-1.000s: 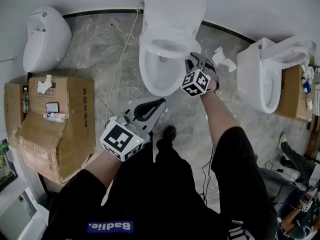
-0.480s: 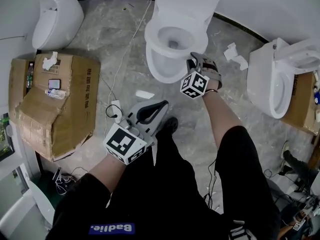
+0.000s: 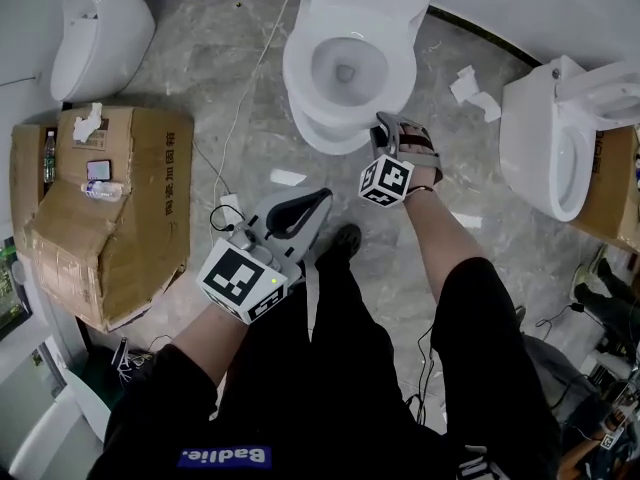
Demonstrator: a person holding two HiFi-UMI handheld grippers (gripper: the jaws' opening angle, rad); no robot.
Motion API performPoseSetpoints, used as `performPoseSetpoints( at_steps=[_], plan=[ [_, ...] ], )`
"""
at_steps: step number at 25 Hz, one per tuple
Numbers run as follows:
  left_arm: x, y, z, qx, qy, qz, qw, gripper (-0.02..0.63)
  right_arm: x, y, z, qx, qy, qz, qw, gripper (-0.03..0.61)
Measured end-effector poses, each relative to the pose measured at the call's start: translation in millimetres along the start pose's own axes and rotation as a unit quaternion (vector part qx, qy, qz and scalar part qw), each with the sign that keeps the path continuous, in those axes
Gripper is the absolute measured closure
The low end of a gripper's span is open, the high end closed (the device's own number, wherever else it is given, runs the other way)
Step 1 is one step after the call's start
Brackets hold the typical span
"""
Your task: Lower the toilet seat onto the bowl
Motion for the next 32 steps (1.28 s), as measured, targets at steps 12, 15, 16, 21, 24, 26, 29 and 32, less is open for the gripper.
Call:
performPoseSetpoints(
  at_steps=[12,15,16,21,24,26,29,32],
  plan=[
    [-10,35,-32,0.004,0.002,0.0,1.0,0.603,-55,19,-63,0.047,-0.048,-0.039,0.997,0.423],
    [-13,47,-37,0.005,0.001,-0.003,1.0,0.603,-70,24,-78,0.058,-0.06,-0.046,0.995,0.425],
    [-15,51,-39,0.005,0.001,-0.004,1.0,0.603,-75,26,-83,0.061,-0.065,-0.049,0.995,0.425],
    [-19,67,-50,0.001,0.0,-0.011,0.9999,0.603,-101,34,-104,0.072,-0.081,-0.061,0.992,0.422],
    [-21,75,-60,0.0,-0.005,-0.013,0.9999,0.603,-116,37,-115,0.076,-0.09,-0.07,0.991,0.42],
    [-23,80,-65,0.0,-0.005,-0.014,0.9999,0.603,-124,39,-119,0.079,-0.093,-0.081,0.989,0.419],
    [-26,85,-69,-0.001,-0.002,-0.016,0.9999,0.603,-132,40,-124,0.075,-0.102,-0.092,0.988,0.419],
    [-26,81,-72,-0.011,-0.003,-0.015,0.9998,0.603,-139,40,-128,0.071,-0.109,-0.1,0.986,0.42]
  ],
)
Point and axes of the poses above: the fingertips, and each gripper's own axes: x backward along the fingers, z to its right, y out of its underside, the point moved 7 cm from there along x, backward along the fingers, and after that the axes turned 12 degrees about -y, right-handed, at the moved point
